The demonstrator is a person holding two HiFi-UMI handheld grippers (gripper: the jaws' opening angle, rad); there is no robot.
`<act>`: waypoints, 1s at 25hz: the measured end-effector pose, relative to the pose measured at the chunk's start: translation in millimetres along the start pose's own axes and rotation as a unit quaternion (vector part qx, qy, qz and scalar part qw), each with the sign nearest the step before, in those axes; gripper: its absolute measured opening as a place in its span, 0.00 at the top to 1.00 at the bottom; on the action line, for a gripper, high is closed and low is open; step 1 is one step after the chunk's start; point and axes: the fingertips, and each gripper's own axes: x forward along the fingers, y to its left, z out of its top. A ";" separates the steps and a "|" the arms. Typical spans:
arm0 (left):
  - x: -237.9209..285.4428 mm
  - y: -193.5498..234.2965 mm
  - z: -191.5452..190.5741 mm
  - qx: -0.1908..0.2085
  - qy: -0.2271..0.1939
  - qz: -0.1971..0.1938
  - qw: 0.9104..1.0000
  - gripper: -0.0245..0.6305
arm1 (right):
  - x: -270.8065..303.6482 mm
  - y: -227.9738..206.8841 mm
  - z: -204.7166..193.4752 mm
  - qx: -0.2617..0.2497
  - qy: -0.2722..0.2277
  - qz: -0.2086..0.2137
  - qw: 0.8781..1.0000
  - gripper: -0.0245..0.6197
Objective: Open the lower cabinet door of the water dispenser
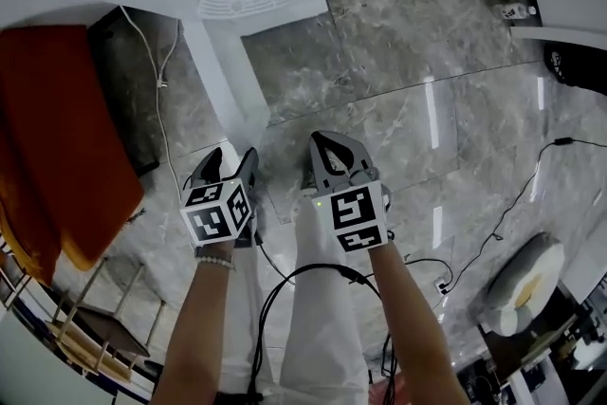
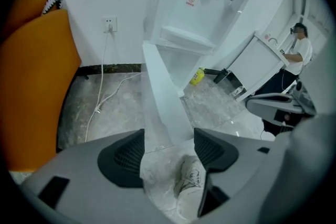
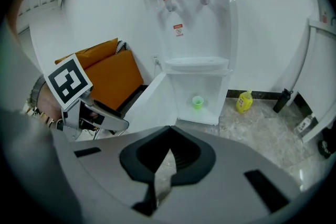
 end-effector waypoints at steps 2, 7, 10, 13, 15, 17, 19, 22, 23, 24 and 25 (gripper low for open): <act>-7.1 13.9 -3.0 0.008 0.001 0.015 1.000 0.50 | 0.6 7.5 0.0 -0.008 0.005 0.001 1.000 0.96; -24.1 52.5 -7.5 0.001 -0.009 0.055 0.998 0.52 | 4.6 25.6 -0.5 -0.027 0.016 0.012 0.999 0.96; -30.4 75.0 -10.5 -0.016 -0.019 0.084 0.996 0.55 | 8.5 29.8 -4.7 -0.041 0.023 0.014 0.999 0.96; -36.7 95.8 -8.6 -0.016 -0.029 0.100 0.994 0.58 | 13.2 32.2 -3.7 -0.043 0.028 0.009 0.999 0.96; -40.9 109.7 -5.3 -0.016 -0.038 0.107 0.993 0.59 | 17.4 35.0 0.9 -0.045 0.028 0.009 0.999 0.96; -44.7 123.3 -1.0 -0.015 -0.050 0.116 0.992 0.62 | 21.9 37.4 4.6 -0.039 0.028 0.009 0.999 0.96; -48.1 136.5 4.1 -0.010 -0.061 0.129 0.990 0.66 | 25.6 38.6 5.7 -0.028 0.030 0.008 0.999 0.96; -52.5 156.7 13.5 -0.003 -0.078 0.152 0.985 0.73 | 30.5 44.0 8.5 -0.025 0.032 0.008 0.999 0.96; -53.4 163.6 17.2 -0.002 -0.083 0.159 0.984 0.76 | 32.6 46.9 9.5 -0.026 0.033 0.009 0.999 0.96; -54.0 170.1 20.9 -0.003 -0.088 0.164 0.983 0.77 | 34.7 49.9 10.2 -0.027 0.034 0.011 0.999 0.96; -54.3 176.1 24.3 -0.006 -0.093 0.168 0.981 0.78 | 36.7 53.1 10.4 -0.030 0.036 0.013 0.999 0.96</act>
